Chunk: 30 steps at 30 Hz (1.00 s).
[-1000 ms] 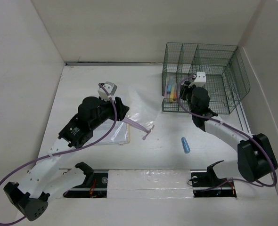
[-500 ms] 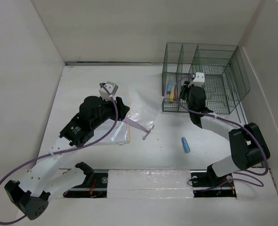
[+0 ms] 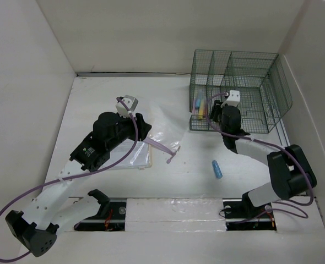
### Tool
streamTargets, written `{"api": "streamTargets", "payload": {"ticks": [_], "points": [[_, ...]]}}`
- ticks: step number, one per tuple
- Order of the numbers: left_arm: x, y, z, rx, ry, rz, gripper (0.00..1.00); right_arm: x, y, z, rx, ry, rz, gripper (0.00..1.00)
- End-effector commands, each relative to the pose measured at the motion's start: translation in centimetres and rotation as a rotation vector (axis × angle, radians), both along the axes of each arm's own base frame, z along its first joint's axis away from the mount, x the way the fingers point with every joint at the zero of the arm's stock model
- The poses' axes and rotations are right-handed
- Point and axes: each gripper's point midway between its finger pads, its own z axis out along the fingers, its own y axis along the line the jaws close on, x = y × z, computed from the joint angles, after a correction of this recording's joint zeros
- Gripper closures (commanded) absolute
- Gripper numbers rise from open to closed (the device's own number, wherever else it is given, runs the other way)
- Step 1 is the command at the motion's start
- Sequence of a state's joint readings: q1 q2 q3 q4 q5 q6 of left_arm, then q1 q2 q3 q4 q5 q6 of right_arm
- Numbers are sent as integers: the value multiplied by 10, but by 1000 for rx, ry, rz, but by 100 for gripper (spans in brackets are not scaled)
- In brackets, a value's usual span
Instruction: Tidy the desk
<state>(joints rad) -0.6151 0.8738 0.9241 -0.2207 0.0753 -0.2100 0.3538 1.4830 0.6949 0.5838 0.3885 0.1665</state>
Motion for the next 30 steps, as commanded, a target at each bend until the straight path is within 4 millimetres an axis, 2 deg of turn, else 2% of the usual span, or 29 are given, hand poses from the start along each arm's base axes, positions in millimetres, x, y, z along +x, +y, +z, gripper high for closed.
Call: {"api": "streamTargets", "payload": {"ticks": [1, 2, 4, 5, 6, 7, 8, 9, 10, 11, 12, 13, 14, 16, 18, 19, 20, 22, 23, 24, 26, 27, 30], "points": [[2, -1, 5, -10, -33, -5, 59, -2, -1, 47, 43, -98, 5, 46], [2, -1, 4, -9, -30, -4, 60, 0, 2, 64, 45, -120, 16, 41], [2, -1, 5, -12, -32, -7, 60, -5, 7, 74, 24, -102, 40, 36], [1, -1, 5, -11, -32, -9, 60, -6, 12, 100, 31, -137, 53, 34], [1, -1, 6, -12, -33, -11, 60, -10, 12, 106, 29, -132, 45, 34], [1, -1, 6, -14, -34, -10, 60, -14, 8, 101, 12, -90, 35, 35], [1, -1, 6, -14, -36, -9, 60, -22, 12, 112, 30, -98, 46, 42], [0, -1, 7, -15, -37, -12, 60, -27, 13, 112, 40, -81, 60, 49], [0, -1, 7, -16, -38, -12, 60, -38, 12, 96, 32, -5, 71, 58], [0, -1, 7, -17, -37, -12, 60, -46, 17, 87, 61, 36, 86, 78], [-1, -1, 8, -18, -38, -12, 60, -59, 20, 75, 73, 81, 122, 85], [-1, -1, 9, -19, -41, -13, 60, -75, 17, 49, 54, 183, 131, 90], [-1, -2, 9, -21, -42, -16, 60, -85, 17, 36, 62, 232, 139, 93], [-2, -3, 10, -25, -41, -23, 60, -117, 10, -2, 33, 371, 158, 93], [-3, -3, 12, -30, -45, -32, 59, -136, 4, -20, 17, 457, 157, 91], [-4, -3, 14, -36, -50, -35, 60, -154, 3, -34, 8, 532, 180, 88], [-5, -3, 16, -41, -54, -34, 60, -163, 2, -42, 7, 571, 190, 80], [-7, -1, 20, -48, -66, -35, 60, -180, 6, -52, 21, 645, 230, 70], [-8, -1, 21, -50, -69, -36, 60, -186, 13, -56, 36, 663, 258, 60], [-9, -1, 23, -56, -72, -38, 60, -192, 24, -59, 60, 683, 316, 56], [-11, 0, 27, -63, -81, -40, 60, -201, 33, -73, 104, 736, 354, 47], [-12, 0, 28, -66, -84, -43, 59, -204, 32, -78, 99, 760, 350, 42], [-16, 1, 36, -81, -105, -47, 60, -207, 27, -89, 50, 834, 341, 39]]}}
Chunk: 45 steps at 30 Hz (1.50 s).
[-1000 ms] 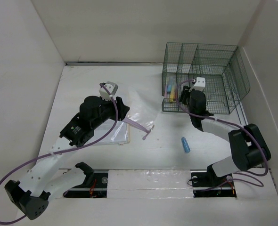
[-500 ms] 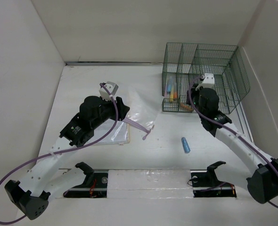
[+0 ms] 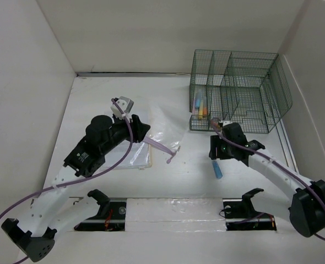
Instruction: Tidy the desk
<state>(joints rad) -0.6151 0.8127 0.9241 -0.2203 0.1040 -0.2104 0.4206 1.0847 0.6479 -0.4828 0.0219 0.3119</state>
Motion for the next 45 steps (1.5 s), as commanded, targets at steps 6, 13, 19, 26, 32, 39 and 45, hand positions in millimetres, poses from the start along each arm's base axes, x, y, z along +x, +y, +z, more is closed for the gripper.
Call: {"api": "streamTargets", "payload": {"ticks": [6, 13, 19, 26, 32, 39, 45], "points": [[-16, 10, 41, -87, -126, -10, 59, -18, 9, -34, -2, 234, 68, 39], [-23, 10, 50, -111, -153, -29, 59, -14, 0, -48, -55, 268, 51, 49], [-24, 9, 50, -110, -149, -36, 59, -15, -1, -51, -62, 280, 42, 58], [-21, 16, 51, -105, -163, 1, 58, -9, 0, -46, -58, 257, 40, 74], [-17, 10, 42, -88, -130, -15, 58, 53, 48, 58, 145, -110, 73, 75], [-11, 10, 34, -68, -114, 5, 58, 119, 51, 195, 264, -703, -92, 75], [-6, 8, 26, -52, -91, 12, 58, 167, 17, 236, 113, -897, -244, 76]]}}
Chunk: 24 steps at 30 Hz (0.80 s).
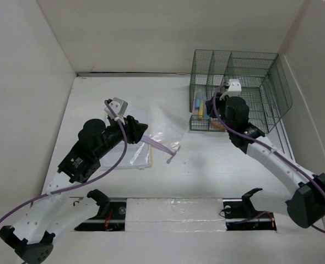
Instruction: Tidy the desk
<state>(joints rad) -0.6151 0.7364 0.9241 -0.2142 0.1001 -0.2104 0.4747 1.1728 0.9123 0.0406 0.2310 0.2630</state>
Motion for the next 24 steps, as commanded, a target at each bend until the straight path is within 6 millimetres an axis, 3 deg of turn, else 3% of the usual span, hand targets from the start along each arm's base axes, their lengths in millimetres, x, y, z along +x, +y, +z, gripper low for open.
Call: {"api": "streamTargets", "payload": {"ticks": [1, 2, 8, 24], "points": [[5, -1, 3, -3, -23, 10, 58, 36, -28, 57, -20, -229, -175, 76], [6, 0, 2, 1, -22, 15, 58, 44, -30, 65, -6, -281, -194, 76], [9, 0, -2, 11, -13, 24, 58, 55, -51, 54, -50, -319, -307, 77], [11, -2, -7, 21, 2, 21, 58, 65, -57, -39, -132, -157, -349, 77]]}}
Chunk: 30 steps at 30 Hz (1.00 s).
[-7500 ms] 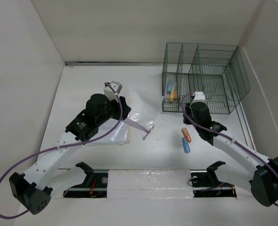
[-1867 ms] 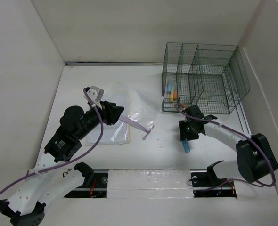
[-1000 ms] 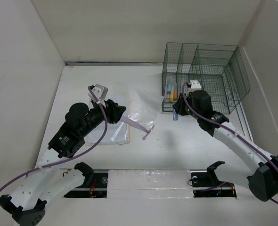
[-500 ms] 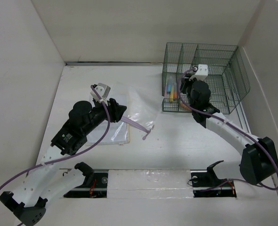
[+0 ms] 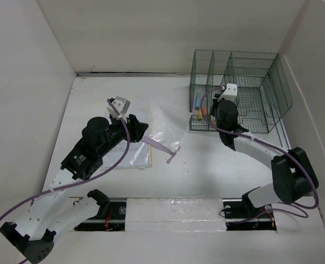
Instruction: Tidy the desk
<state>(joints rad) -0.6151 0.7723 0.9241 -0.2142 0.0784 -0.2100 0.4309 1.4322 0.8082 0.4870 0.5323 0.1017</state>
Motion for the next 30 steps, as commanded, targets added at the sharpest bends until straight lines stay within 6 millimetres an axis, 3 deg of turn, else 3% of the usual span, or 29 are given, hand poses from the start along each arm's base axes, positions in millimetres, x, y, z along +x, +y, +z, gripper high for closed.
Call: {"api": "streamTargets", "payload": {"ticks": [1, 10, 17, 19, 20, 22, 24, 30], "points": [[3, -1, 2, -2, -23, -1, 58, 4, -5, 8, 29, -52, -33, 77], [5, -3, 0, 3, -15, -4, 58, 1, -9, -22, 31, 7, -62, 77], [7, -2, -1, 8, -13, 8, 58, -5, -12, -34, 36, 31, -72, 76], [7, -2, -3, 9, -8, 10, 58, -5, -14, -33, 35, 29, -80, 71], [8, -1, -4, 11, -8, 15, 58, -6, -14, -29, 38, 24, -80, 62], [8, 0, -3, 12, -8, 19, 58, -7, -15, -27, 36, 24, -81, 60], [9, -1, -4, 13, -7, 21, 58, -9, -17, -17, 39, 6, -84, 53], [13, 3, -9, 19, 10, 53, 56, -17, -15, 11, 54, -34, -63, 44]]}}
